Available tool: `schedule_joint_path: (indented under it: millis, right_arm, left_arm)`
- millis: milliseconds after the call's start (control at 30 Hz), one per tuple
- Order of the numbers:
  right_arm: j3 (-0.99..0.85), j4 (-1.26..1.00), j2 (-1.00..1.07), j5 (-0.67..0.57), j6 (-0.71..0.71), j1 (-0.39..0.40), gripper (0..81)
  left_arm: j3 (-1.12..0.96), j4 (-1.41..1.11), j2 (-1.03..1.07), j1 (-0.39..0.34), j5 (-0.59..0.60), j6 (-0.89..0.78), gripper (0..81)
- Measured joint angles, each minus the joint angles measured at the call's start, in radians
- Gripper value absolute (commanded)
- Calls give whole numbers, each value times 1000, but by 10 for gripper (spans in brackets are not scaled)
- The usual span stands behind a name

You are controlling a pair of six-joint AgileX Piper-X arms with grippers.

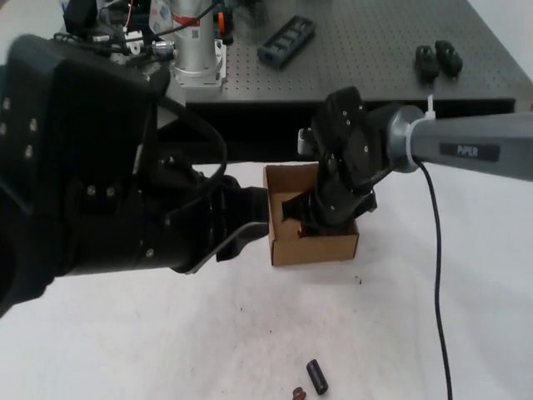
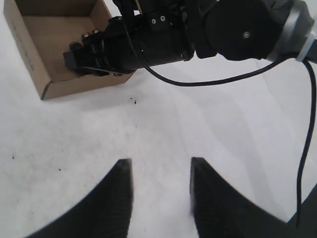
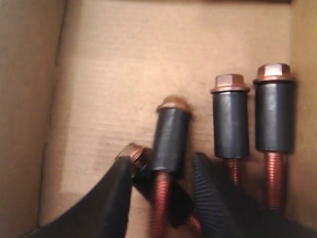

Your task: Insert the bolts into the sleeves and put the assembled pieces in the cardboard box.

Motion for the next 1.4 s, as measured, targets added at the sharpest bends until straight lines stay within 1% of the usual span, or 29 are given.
schedule_joint_path:
  millis: [133,167,267,333,367,433,567,667,700,900,1033,1100,1167,1300,1367,1400]
  right_arm:
    - [0,4,-37,8,0,0,381]
    - [2,5,-84,11,-8,0,381]
    - [8,5,-127,11,-13,0,381]
    - [23,12,-207,11,-27,5,381]
    - [25,14,-207,11,-28,6,381]
    - [48,53,-289,11,-36,15,381]
    - [135,204,-402,9,-85,77,381]
    - [237,279,-418,4,-101,142,381]
    - [244,279,-418,4,-101,146,381]
    - [394,266,-414,3,-72,256,381]
    - [439,232,-399,3,-32,292,378]
    - [447,225,-382,3,-24,300,340]
    - [458,215,-357,3,-22,307,274]
    - [472,179,-326,11,-22,312,176]
    - [476,162,-319,20,-22,311,104]
    - [478,151,-319,22,-22,311,53]
  left_arm:
    - [0,3,0,0,0,18,281]
    - [0,3,0,0,0,24,281]
    - [0,7,0,0,0,32,281]
    - [0,7,0,0,0,33,281]
    - [0,7,0,0,0,34,281]
    - [0,7,0,0,0,34,281]
    - [0,7,0,0,0,34,281]
    - [0,7,0,0,0,34,281]
    - [0,7,0,0,0,34,281]
    - [0,7,0,0,0,34,281]
    - [0,14,0,0,0,34,281]
    - [0,24,0,0,0,34,281]
    - [0,55,0,0,0,34,281]
    - [0,104,0,0,-6,34,288]
    - [0,121,0,0,-11,30,288]
    - [0,127,6,0,-11,16,288]
